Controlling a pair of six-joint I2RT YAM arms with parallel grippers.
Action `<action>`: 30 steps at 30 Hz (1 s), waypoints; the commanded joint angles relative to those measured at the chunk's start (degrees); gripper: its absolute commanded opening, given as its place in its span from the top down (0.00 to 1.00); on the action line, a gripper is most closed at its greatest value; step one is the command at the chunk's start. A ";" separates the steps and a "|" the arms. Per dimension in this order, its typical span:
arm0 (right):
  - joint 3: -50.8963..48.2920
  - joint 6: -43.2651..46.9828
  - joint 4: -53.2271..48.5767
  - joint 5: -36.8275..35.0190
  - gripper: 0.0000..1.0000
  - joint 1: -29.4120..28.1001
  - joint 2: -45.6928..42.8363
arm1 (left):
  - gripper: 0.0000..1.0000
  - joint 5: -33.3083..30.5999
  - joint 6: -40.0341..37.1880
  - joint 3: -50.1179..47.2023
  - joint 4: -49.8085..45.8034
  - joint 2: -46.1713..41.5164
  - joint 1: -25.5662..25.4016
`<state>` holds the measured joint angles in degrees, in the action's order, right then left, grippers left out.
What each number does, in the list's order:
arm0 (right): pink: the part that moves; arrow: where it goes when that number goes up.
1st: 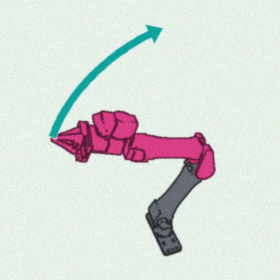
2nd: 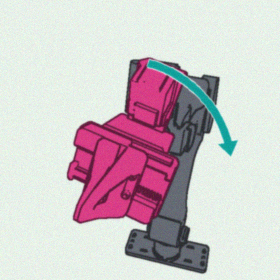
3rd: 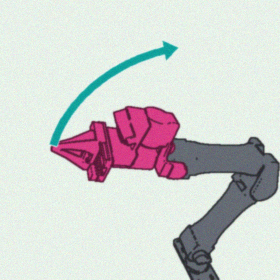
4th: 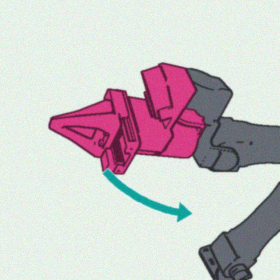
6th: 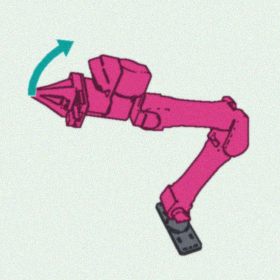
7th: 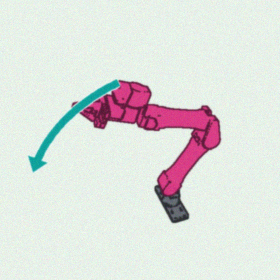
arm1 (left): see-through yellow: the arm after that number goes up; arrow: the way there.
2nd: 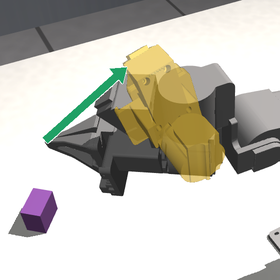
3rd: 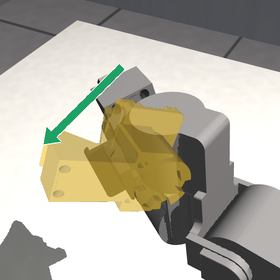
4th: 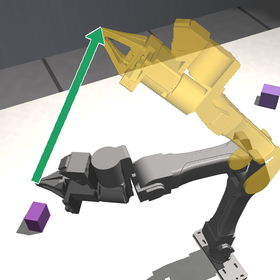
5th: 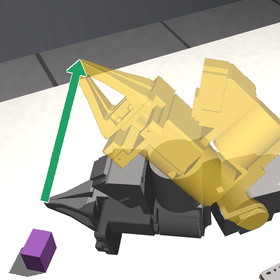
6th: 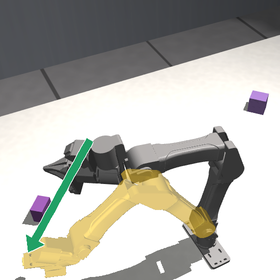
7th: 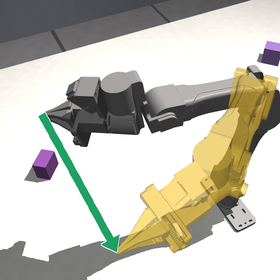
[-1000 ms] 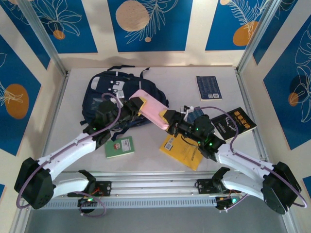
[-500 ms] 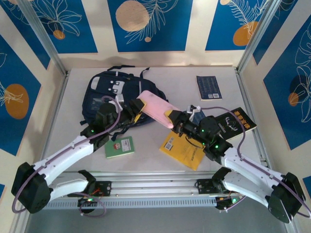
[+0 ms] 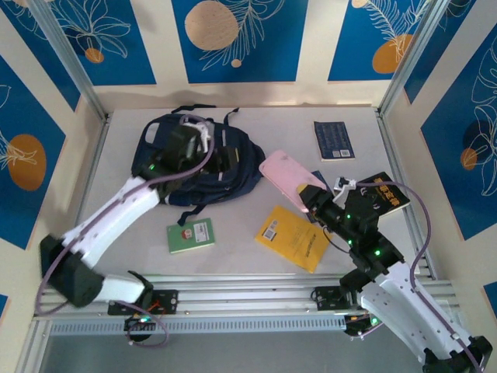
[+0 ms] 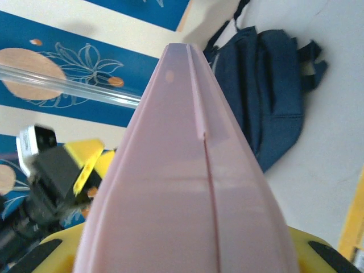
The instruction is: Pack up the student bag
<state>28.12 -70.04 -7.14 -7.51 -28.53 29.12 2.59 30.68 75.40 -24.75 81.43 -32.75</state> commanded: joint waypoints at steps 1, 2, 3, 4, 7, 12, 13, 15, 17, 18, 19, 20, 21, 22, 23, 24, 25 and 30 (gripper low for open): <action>0.66 5.34 -2.71 1.53 0.66 1.47 -1.29 | 0.21 2.72 -11.08 9.51 -11.47 9.87 3.05; 0.79 6.05 -3.26 2.06 0.66 1.84 -1.33 | 0.21 2.60 -12.69 12.76 -12.99 12.87 3.74; 0.91 6.58 -3.52 2.58 0.66 2.22 -1.33 | 0.21 2.75 -13.55 14.93 -13.85 15.52 4.57; 0.98 7.20 -3.86 3.20 0.66 2.57 -1.27 | 0.22 3.53 -14.24 17.34 -14.73 18.28 5.66; 1.07 8.22 -5.07 4.39 0.66 3.37 -1.57 | 0.26 9.17 -13.97 22.82 -15.83 25.57 9.53; -0.02 9.30 -5.87 5.96 0.66 4.42 -1.63 | 0.34 22.27 -11.43 27.69 -13.45 34.72 12.75; -0.31 9.33 -5.81 6.29 0.66 4.81 -1.63 | 0.35 23.93 -11.13 28.78 -13.19 36.25 12.78; -1.15 9.48 -5.29 7.33 0.66 5.68 -1.53 | 0.38 26.19 -10.42 29.62 -12.12 38.29 12.79; -1.72 9.32 -4.97 8.50 0.66 6.82 -1.36 | 0.40 26.39 -9.92 30.29 -11.98 39.81 12.73; -2.12 9.02 -4.59 9.22 0.66 7.46 -1.31 | 0.40 26.20 -9.93 30.42 -11.98 40.46 12.80; -2.59 8.58 -4.03 10.05 0.66 8.22 -1.18 | 0.41 26.07 -10.06 30.42 -12.07 41.01 12.85; -2.94 8.13 -3.50 10.73 0.66 8.82 -1.18 | 0.41 26.07 -10.24 30.42 -12.16 41.44 12.89; -3.42 7.55 -2.85 11.51 0.66 9.46 -1.05 | 0.41 25.83 -10.44 30.55 -12.39 41.91 12.87; -3.75 7.13 -2.09 12.30 0.66 10.08 -0.81 | 0.41 25.76 -10.61 30.60 -12.68 42.39 12.93; -3.95 6.82 -1.52 12.87 0.66 10.42 -0.59 | 0.41 26.13 -10.72 30.60 -12.75 42.72 12.92; -4.10 6.67 -1.00 13.43 0.66 10.81 -0.26 | 0.43 26.55 -10.89 30.63 -12.79 43.06 12.97; -4.09 6.67 -0.64 13.73 0.66 11.02 0.26 | 0.46 26.96 -10.90 30.61 -12.70 43.39 12.93; -4.86 5.98 1.50 14.87 0.66 11.38 2.00 | 0.63 26.44 -12.02 31.18 -13.37 44.94 12.94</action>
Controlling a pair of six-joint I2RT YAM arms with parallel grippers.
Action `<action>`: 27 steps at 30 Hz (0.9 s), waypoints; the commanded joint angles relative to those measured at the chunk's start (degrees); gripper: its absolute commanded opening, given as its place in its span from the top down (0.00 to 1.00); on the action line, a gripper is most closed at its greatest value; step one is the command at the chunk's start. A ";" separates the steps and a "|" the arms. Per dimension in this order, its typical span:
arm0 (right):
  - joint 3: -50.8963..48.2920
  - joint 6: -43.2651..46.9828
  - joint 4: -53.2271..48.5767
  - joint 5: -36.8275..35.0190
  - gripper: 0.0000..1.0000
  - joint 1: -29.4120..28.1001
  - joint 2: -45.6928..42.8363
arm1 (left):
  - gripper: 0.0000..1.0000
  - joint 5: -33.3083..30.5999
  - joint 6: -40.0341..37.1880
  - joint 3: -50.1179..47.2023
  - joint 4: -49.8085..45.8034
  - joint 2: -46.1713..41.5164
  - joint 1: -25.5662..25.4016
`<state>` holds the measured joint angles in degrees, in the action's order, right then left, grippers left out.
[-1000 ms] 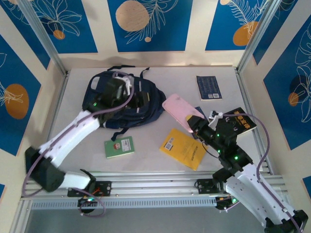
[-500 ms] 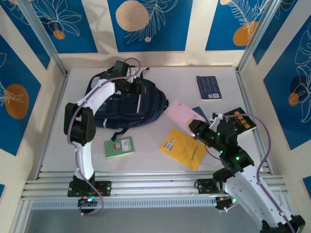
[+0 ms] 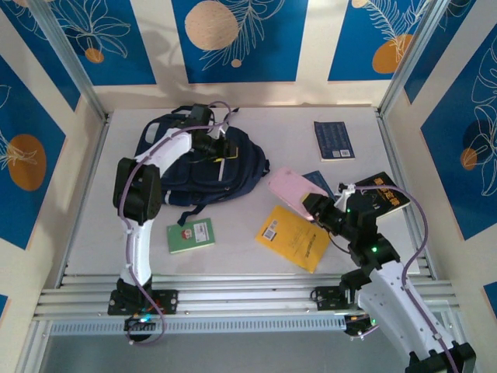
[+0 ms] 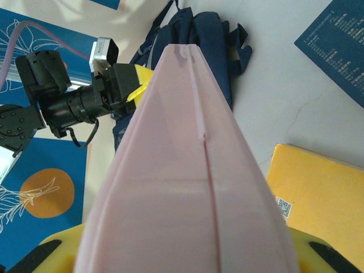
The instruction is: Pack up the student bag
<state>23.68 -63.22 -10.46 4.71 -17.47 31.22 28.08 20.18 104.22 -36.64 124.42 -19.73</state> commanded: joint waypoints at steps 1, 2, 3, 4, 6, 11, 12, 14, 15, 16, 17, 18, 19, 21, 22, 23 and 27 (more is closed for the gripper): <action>-0.63 -1.17 5.25 2.83 0.66 0.31 -0.04 | 0.70 -0.43 -2.47 3.30 -2.86 2.53 -0.08; -0.71 -1.42 5.38 2.91 0.66 0.39 0.03 | 0.75 -1.62 -3.26 4.24 -3.98 2.97 -0.08; -0.67 -1.53 5.58 3.05 0.66 0.41 0.06 | 0.81 -2.62 -4.14 5.14 -5.21 3.29 -0.05; -0.66 -1.55 5.62 3.12 0.66 0.38 0.07 | 0.87 -3.45 -5.05 6.06 -6.39 3.50 -0.02; -0.48 -1.35 5.40 3.38 0.66 0.39 0.15 | 0.96 -4.39 -6.27 7.59 -8.33 3.32 0.00; 1.28 0.61 2.79 3.14 0.66 0.34 0.59 | 1.00 -3.01 -7.10 8.22 -8.70 -2.08 -0.04; 1.57 0.95 2.32 2.77 0.66 0.34 0.63 | 1.00 -2.19 -7.32 8.98 -9.31 -3.17 -0.02; 2.27 1.71 1.46 1.92 0.66 0.30 0.64 | 1.00 -1.00 -8.03 11.80 -12.22 -4.55 -0.02; 2.61 2.16 1.01 1.56 0.66 0.37 0.73 | 1.00 -0.55 -8.56 13.75 -14.22 -5.03 -0.01; 2.92 2.67 0.87 1.31 0.66 0.37 0.90 | 1.00 -0.25 -8.95 15.71 -16.02 -5.49 -0.03; 3.16 3.11 0.88 1.33 0.66 0.42 1.10 | 1.00 0.13 -9.06 17.08 -17.10 -5.90 -0.03; 3.61 3.58 1.02 1.51 0.65 0.42 1.50 | 1.00 0.59 -9.01 18.18 -17.78 -6.71 0.04; 4.14 4.17 1.18 1.84 0.65 0.36 2.15 | 1.00 0.73 -8.85 19.12 -18.39 -7.43 0.08; 5.64 5.00 0.89 2.68 0.64 0.40 4.04 | 1.00 1.08 -8.47 20.25 -18.77 -8.91 0.11; 6.48 5.37 0.88 3.38 0.64 0.47 5.20 | 1.00 1.53 -8.46 20.35 -18.71 -9.85 0.11; 7.08 5.68 1.36 4.19 0.63 0.41 6.22 | 1.00 1.69 -8.50 20.25 -18.72 -10.60 0.07; 10.22 7.19 1.41 6.65 0.62 0.40 10.37 | 1.00 5.23 -8.16 18.17 -17.00 -13.66 0.78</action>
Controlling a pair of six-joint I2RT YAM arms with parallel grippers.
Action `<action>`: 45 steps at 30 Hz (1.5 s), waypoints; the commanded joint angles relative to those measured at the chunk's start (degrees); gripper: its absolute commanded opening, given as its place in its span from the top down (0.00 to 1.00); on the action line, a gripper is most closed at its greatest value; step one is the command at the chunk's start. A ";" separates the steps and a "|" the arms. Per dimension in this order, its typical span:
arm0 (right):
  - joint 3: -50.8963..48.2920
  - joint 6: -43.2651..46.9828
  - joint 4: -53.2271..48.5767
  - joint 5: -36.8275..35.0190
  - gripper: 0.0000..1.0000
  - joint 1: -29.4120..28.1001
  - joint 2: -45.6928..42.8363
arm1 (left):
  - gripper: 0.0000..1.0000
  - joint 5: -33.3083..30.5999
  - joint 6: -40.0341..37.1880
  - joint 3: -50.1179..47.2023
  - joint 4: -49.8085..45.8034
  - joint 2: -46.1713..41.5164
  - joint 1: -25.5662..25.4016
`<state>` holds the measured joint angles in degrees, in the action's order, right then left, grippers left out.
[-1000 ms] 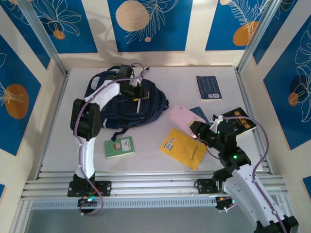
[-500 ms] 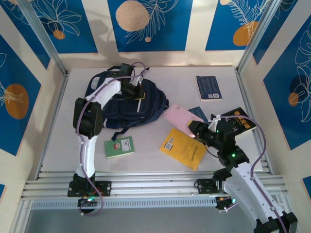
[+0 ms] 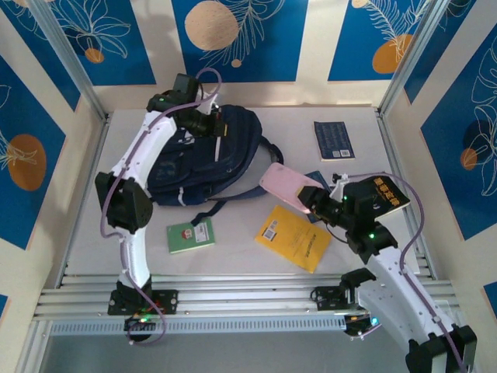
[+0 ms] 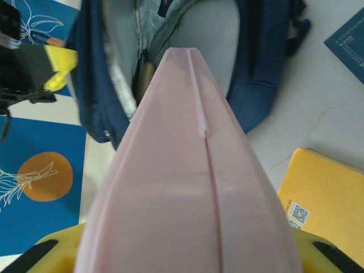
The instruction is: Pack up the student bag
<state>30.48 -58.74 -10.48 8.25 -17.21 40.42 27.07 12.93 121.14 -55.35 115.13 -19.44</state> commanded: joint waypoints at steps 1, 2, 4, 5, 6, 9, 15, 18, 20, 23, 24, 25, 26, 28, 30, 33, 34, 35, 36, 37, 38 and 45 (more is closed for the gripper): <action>4.17 3.14 1.44 3.61 0.62 0.21 2.03 | 1.00 7.56 -0.57 0.32 2.58 -5.17 0.88; 4.81 3.49 1.38 3.94 0.62 0.17 2.78 | 1.00 8.39 -0.20 -0.29 3.26 -5.83 1.20; 6.09 4.20 1.73 4.69 0.61 0.16 4.57 | 1.00 11.21 -0.01 -1.17 4.61 -7.18 2.02; 6.72 4.26 1.86 5.04 0.62 0.21 5.55 | 1.00 12.03 0.26 -1.36 4.99 -7.73 2.33; 7.47 4.44 2.14 5.54 0.62 0.18 6.71 | 1.00 13.19 0.50 -1.43 5.40 -8.24 2.83; 9.29 4.69 5.08 8.03 0.62 0.15 10.79 | 1.00 19.60 1.92 -1.87 7.49 -8.95 4.45; 17.82 6.40 7.84 16.33 0.59 -0.77 24.10 | 1.00 23.69 2.24 -2.13 8.99 -10.01 5.77; 21.46 6.47 9.54 14.68 0.59 -3.12 30.17 | 1.00 25.40 2.54 -2.78 9.41 -10.10 6.29; 24.43 6.38 11.28 14.06 0.58 -4.72 34.05 | 1.00 26.01 2.45 -3.40 9.67 -10.32 6.21; 29.51 5.21 13.12 13.78 0.58 -6.41 40.72 | 1.00 26.28 2.45 -4.15 9.95 -10.62 6.30; 31.37 4.84 13.91 14.17 0.58 -6.96 43.47 | 1.00 26.28 2.73 -4.24 10.12 -10.78 6.27; 33.53 4.75 14.12 14.50 0.58 -7.42 46.33 | 1.00 26.28 3.25 -4.61 10.79 -11.10 6.26; 35.46 4.63 13.85 14.61 0.58 -7.80 48.82 | 1.00 25.96 3.84 -4.85 11.24 -11.38 6.26; 39.51 4.66 14.01 14.34 0.57 -8.74 54.46 | 1.00 27.18 5.14 -5.98 13.74 -12.30 6.58; 42.43 3.39 16.28 13.99 0.56 -9.61 59.57 | 1.00 28.12 6.11 -6.49 15.25 -12.65 6.75; 48.34 -0.42 19.54 14.67 0.54 -11.03 68.32 | 1.00 28.15 6.78 -6.36 15.63 -12.74 6.94; 50.58 -1.95 20.68 15.03 0.53 -11.70 71.47 | 1.00 29.11 7.56 -6.72 17.02 -12.87 7.26; 52.56 -2.94 21.11 15.04 0.52 -12.38 73.94 | 1.00 28.93 8.51 -7.32 18.25 -13.20 7.45; 55.18 -4.22 20.07 14.02 0.50 -13.15 76.42 | 1.00 28.57 10.16 -7.94 19.63 -13.59 7.73; 56.61 -5.52 20.08 12.68 0.48 -13.83 78.29 | 1.00 28.71 11.06 -8.12 20.38 -13.78 7.93; 58.06 -6.40 21.17 11.03 0.44 -14.88 79.95 | 1.00 29.10 11.37 -8.04 20.76 -13.70 8.02; 71.41 3.46 1.48 0.79 0.07 -19.40 83.68 | 1.00 29.27 12.20 -8.58 21.31 -13.24 9.97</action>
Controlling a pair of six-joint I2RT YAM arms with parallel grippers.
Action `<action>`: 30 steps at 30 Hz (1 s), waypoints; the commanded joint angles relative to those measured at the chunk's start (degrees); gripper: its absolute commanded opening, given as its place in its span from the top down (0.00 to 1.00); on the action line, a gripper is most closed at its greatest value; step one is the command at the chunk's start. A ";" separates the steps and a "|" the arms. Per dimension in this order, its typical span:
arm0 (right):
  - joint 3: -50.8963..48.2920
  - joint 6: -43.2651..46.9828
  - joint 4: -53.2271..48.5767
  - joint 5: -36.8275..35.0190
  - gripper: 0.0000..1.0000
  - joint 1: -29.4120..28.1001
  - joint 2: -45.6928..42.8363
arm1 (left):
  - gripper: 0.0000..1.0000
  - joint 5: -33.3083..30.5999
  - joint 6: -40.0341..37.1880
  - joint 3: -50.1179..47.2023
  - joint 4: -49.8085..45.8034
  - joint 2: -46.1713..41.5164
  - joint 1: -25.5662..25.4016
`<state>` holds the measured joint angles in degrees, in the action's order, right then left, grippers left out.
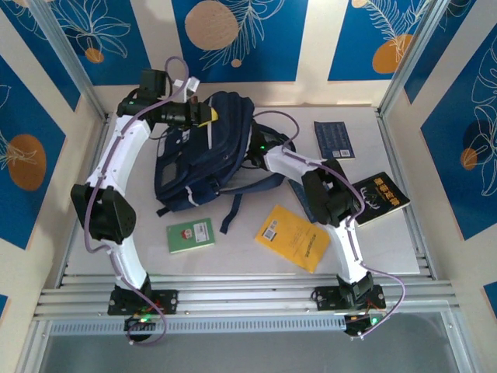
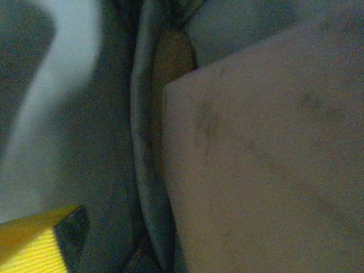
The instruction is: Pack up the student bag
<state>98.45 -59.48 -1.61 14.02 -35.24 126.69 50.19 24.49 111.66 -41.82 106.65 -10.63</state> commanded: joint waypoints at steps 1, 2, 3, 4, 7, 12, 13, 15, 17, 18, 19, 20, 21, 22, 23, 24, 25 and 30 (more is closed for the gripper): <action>2.46 5.22 -8.04 -6.80 0.05 -1.47 -3.77 | 1.00 6.06 0.69 0.71 7.89 -4.85 1.46; 1.30 6.30 -8.59 -8.75 0.03 -1.49 -5.36 | 1.00 5.68 0.65 0.59 7.82 -4.95 1.84; -0.28 7.26 -8.76 -10.33 0.02 -1.35 -7.03 | 1.00 5.49 0.48 0.34 7.81 -5.05 2.17; -1.57 7.94 -8.60 -11.07 0.00 -1.08 -8.42 | 1.00 5.36 0.26 0.15 7.73 -5.12 2.43; -3.54 10.37 -11.06 -13.38 0.00 -0.29 -11.62 | 1.00 4.16 -0.36 -0.59 7.13 -5.22 3.15; -7.04 14.04 -13.53 -14.14 0.00 1.48 -14.82 | 1.00 2.20 -0.67 -2.33 6.95 -5.65 4.63; -8.01 14.20 -12.83 -13.23 0.00 2.07 -15.73 | 1.00 1.98 -0.76 -2.62 6.87 -5.66 4.87; -9.58 14.85 -12.36 -12.18 0.00 3.02 -17.94 | 1.00 0.21 -0.78 -3.05 6.34 -5.74 5.46; -10.05 16.93 -12.99 -11.58 0.00 3.30 -19.83 | 1.00 -2.62 -0.94 -3.34 5.26 -5.82 6.12; -9.96 18.05 -14.18 -12.16 0.00 3.27 -20.88 | 1.00 -4.58 -0.89 -3.53 4.80 -5.92 6.47; -10.03 18.66 -15.52 -13.60 0.00 3.18 -21.92 | 1.00 -6.48 -0.69 -3.62 4.50 -5.94 6.74; -10.28 19.10 -16.76 -14.98 0.01 3.16 -23.16 | 1.00 -8.67 -0.51 -3.64 4.30 -5.86 7.02; -10.59 19.23 -18.19 -16.46 0.00 3.32 -24.51 | 1.00 -10.16 -0.35 -3.28 4.46 -5.40 7.12; -11.08 18.87 -19.38 -17.62 0.00 3.49 -25.70 | 1.00 -11.25 -0.34 -2.84 4.60 -4.74 7.12; -11.78 18.50 -20.44 -17.98 0.01 3.75 -26.93 | 1.00 -12.53 -0.13 -2.38 5.08 -4.00 7.12; -12.59 18.51 -21.11 -17.77 0.00 3.95 -28.24 | 1.00 -13.43 0.45 -2.24 6.32 -3.22 7.07; -13.64 18.75 -21.60 -17.83 0.01 3.89 -29.47 | 1.00 -13.78 0.80 -1.94 7.59 -2.43 7.03; -22.07 19.79 -23.04 -20.41 0.00 1.87 -37.61 | 0.94 -19.76 -2.32 7.88 3.54 4.96 5.38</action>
<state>79.88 -41.47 -21.26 -4.32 -32.14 92.73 35.24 24.73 113.38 -40.51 109.12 -4.97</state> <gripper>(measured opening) 0.999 0.055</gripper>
